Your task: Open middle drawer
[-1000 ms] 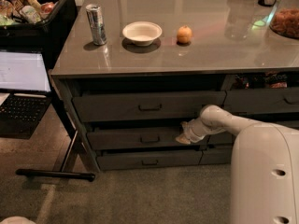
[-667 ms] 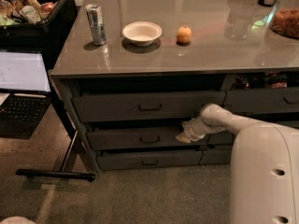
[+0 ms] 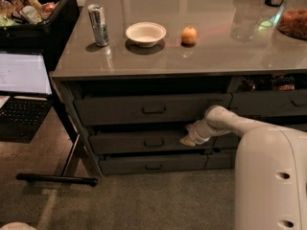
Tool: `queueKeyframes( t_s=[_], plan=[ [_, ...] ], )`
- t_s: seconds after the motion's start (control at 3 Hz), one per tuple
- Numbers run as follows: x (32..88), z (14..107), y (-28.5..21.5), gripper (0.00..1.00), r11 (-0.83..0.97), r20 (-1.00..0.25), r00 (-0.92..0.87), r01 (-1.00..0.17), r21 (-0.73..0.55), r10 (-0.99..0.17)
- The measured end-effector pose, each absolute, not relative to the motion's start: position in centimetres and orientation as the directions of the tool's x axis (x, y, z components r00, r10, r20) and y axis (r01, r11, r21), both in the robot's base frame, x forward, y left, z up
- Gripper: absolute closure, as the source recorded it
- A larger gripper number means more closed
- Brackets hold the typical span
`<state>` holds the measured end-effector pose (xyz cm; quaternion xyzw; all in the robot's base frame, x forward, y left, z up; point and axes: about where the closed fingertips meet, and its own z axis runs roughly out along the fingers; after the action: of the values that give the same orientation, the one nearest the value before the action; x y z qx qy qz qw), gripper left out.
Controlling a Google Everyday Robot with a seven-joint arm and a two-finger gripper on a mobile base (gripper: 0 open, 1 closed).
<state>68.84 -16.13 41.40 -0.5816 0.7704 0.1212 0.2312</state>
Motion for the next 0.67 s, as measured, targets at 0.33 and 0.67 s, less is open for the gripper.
queueKeyframes(
  t_s=[0.33,0.67],
  plan=[
    [68.9,41.43,-16.11,1.0,0.294,-0.497,-0.217,-0.952,-0.082,-0.84],
    [69.09,41.5,-16.18,1.0,0.295,-0.497,-0.217,-0.952,-0.083,-0.84]
  ],
)
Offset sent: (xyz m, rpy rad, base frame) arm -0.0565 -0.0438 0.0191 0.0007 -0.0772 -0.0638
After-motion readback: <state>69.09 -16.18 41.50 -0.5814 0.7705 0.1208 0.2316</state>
